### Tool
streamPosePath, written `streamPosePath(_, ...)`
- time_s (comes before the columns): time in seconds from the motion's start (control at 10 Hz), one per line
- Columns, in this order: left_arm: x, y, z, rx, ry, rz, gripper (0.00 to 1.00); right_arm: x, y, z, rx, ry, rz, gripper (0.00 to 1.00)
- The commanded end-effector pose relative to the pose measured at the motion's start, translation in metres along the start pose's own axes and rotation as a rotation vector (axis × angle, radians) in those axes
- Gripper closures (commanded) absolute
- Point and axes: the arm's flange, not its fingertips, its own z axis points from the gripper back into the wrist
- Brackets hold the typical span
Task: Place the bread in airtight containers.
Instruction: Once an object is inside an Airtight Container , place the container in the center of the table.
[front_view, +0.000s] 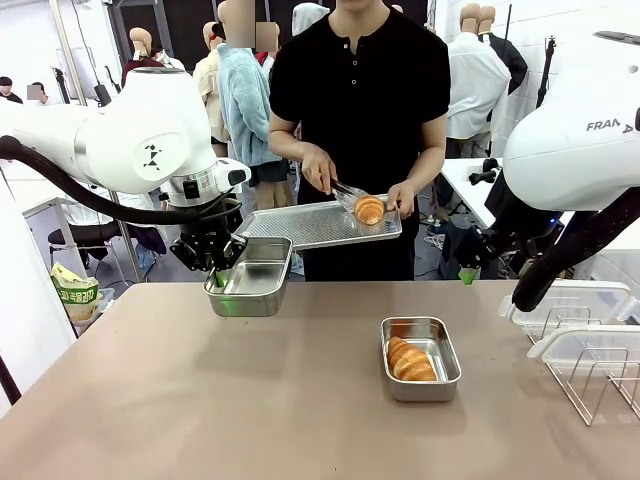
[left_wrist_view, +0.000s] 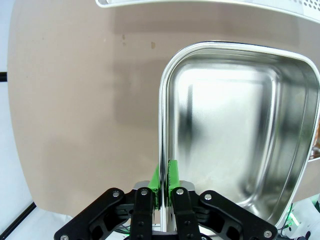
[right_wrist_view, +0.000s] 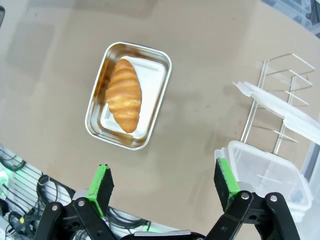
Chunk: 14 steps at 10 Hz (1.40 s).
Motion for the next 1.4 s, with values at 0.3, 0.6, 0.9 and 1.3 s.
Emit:
streamPosePath(0.3,0.0021,0.0011,0.0044,-0.004,-0.004,0.003,1.00,-0.0009,0.0009,-0.0005,-0.007,0.003,-0.004,0.00)
streamPosePath(0.6,0.0021,0.0011,0.0044,-0.004,-0.004,0.003,1.00,-0.0009,0.0009,-0.0005,-0.007,0.003,-0.004,0.00)
streamPosePath(0.9,0.0021,0.0011,0.0044,-0.004,-0.004,0.003,1.00,-0.0009,0.0009,-0.0005,-0.007,0.003,-0.004,0.00)
streamPosePath(1.3,0.0021,0.0011,0.0044,-0.004,-0.004,0.003,1.00,-0.0009,0.0009,-0.0005,-0.007,0.003,-0.004,0.00)
